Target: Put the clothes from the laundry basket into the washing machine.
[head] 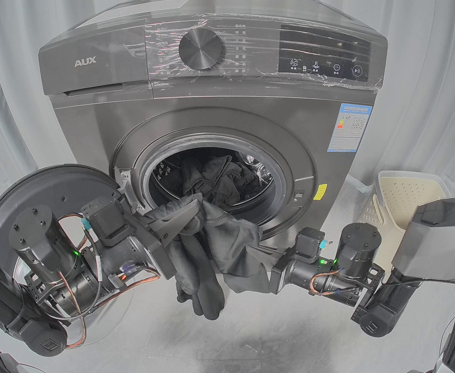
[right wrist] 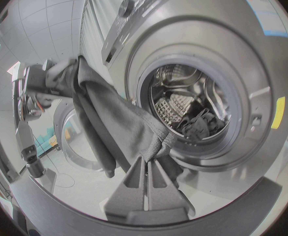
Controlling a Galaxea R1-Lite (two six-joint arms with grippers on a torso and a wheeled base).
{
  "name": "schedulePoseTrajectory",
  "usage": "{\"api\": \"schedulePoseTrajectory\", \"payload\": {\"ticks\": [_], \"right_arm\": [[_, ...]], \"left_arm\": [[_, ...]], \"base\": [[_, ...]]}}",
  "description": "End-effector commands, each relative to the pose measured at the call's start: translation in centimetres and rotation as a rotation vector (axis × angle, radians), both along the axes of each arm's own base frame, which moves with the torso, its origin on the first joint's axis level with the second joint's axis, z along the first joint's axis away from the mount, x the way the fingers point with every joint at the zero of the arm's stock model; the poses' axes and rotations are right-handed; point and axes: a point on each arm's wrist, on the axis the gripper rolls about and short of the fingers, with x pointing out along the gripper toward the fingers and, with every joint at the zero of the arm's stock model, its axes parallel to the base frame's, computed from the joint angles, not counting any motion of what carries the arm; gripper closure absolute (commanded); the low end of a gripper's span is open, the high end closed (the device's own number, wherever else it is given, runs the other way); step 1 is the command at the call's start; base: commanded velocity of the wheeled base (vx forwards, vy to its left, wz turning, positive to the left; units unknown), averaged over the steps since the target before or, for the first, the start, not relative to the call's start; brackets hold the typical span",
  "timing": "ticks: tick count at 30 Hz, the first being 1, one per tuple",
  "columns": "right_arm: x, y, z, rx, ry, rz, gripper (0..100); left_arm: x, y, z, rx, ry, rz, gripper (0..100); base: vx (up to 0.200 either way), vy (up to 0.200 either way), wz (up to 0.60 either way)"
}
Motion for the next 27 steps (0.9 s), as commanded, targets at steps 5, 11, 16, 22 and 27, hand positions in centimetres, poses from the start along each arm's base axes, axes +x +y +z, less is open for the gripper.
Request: {"api": "schedulePoseTrajectory", "payload": {"ticks": [5, 11, 16, 22, 27], "right_arm": [[-3.1, -2.9, 6.3, 0.093, -0.119, -0.081, 100], [-3.4, -5.1, 7.9, 0.123, -0.155, -0.157, 100], [-3.7, -5.6, 8.5, 0.135, -0.169, -0.165, 100], [-3.8, -5.1, 9.8, 0.175, -0.209, -0.179, 100], [-4.0, -5.3, 10.8, 0.199, -0.236, -0.191, 100]], "left_arm": [[-0.8, 1.9, 0.2, 0.005, -0.003, 0.040, 100], [-1.2, 1.9, 0.3, 0.007, -0.011, 0.027, 100], [-0.7, 1.9, 0.2, 0.004, -0.006, 0.039, 100], [-0.5, 1.8, -0.6, 0.025, 0.020, 0.042, 100], [-0.5, 1.8, -0.7, 0.027, 0.030, 0.051, 100]], "base": [[0.000, 0.000, 0.00], [0.000, 0.000, 0.00], [0.000, 0.000, 0.00], [0.000, 0.000, 0.00], [0.000, 0.000, 0.00]]}}
